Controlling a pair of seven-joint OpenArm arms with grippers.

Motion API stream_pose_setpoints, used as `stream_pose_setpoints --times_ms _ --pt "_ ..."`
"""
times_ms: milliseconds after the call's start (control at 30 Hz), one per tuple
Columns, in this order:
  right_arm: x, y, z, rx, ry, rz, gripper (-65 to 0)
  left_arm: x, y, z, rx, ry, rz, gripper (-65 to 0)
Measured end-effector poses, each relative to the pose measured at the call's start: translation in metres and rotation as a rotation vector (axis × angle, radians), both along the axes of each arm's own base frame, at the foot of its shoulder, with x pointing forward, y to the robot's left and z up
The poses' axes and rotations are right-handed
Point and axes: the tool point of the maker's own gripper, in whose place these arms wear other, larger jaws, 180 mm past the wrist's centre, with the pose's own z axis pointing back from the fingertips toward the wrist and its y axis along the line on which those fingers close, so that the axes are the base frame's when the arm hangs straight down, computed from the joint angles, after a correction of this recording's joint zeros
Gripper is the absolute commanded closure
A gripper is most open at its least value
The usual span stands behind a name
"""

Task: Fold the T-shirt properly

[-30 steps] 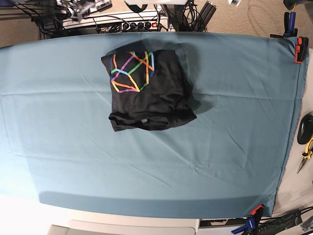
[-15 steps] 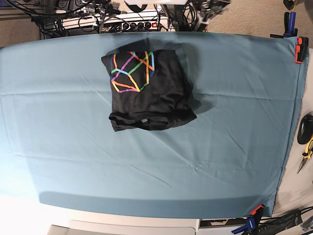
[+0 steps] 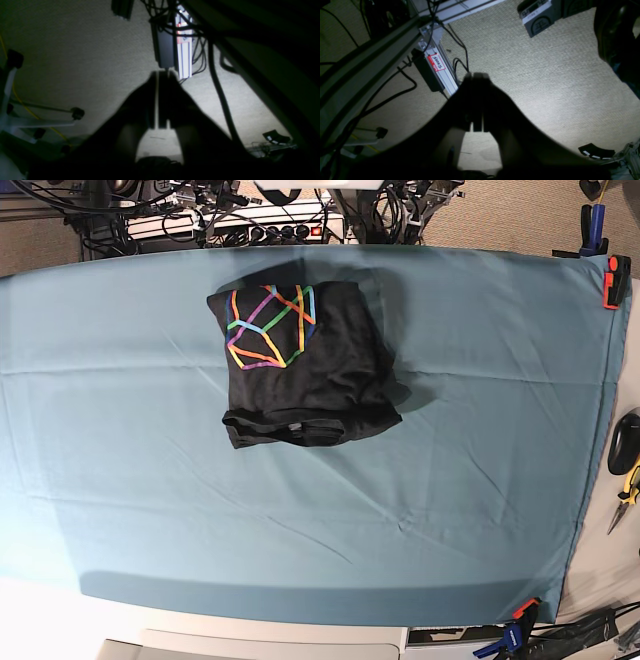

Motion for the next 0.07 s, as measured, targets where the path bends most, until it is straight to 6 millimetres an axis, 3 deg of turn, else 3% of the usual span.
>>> stream_pose_setpoints --times_ms 67 --pt "-0.003 0.0 0.0 0.0 0.005 0.0 0.0 -0.0001 0.0 0.0 0.0 0.0 0.0 0.0"
